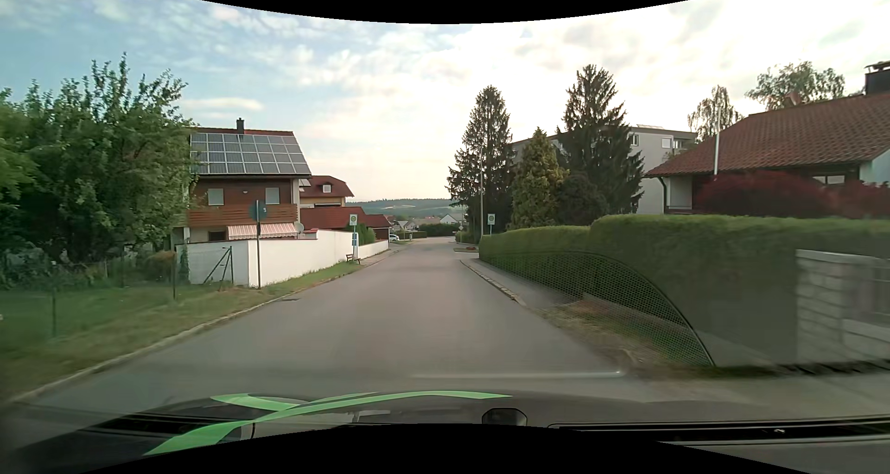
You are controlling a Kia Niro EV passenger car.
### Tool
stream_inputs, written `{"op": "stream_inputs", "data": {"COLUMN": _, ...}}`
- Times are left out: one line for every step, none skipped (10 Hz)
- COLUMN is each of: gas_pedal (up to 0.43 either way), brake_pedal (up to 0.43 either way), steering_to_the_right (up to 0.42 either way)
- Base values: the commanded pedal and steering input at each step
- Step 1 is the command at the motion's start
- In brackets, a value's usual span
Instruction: Follow the waypoints while adhering to traffic rules and regulations
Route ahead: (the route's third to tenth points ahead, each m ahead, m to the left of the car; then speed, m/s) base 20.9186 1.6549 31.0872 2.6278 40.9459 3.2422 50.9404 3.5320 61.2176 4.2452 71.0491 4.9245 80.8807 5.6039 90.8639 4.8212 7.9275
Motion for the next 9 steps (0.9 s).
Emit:
{"op": "stream_inputs", "data": {"gas_pedal": 0.087, "brake_pedal": 0.000, "steering_to_the_right": -0.040}}
{"op": "stream_inputs", "data": {"gas_pedal": 0.079, "brake_pedal": 0.000, "steering_to_the_right": -0.039}}
{"op": "stream_inputs", "data": {"gas_pedal": 0.079, "brake_pedal": 0.000, "steering_to_the_right": -0.039}}
{"op": "stream_inputs", "data": {"gas_pedal": 0.079, "brake_pedal": 0.000, "steering_to_the_right": -0.039}}
{"op": "stream_inputs", "data": {"gas_pedal": 0.079, "brake_pedal": 0.000, "steering_to_the_right": -0.038}}
{"op": "stream_inputs", "data": {"gas_pedal": 0.079, "brake_pedal": 0.000, "steering_to_the_right": -0.035}}
{"op": "stream_inputs", "data": {"gas_pedal": 0.079, "brake_pedal": 0.000, "steering_to_the_right": -0.031}}
{"op": "stream_inputs", "data": {"gas_pedal": 0.079, "brake_pedal": 0.000, "steering_to_the_right": -0.027}}
{"op": "stream_inputs", "data": {"gas_pedal": 0.079, "brake_pedal": 0.000, "steering_to_the_right": -0.025}}
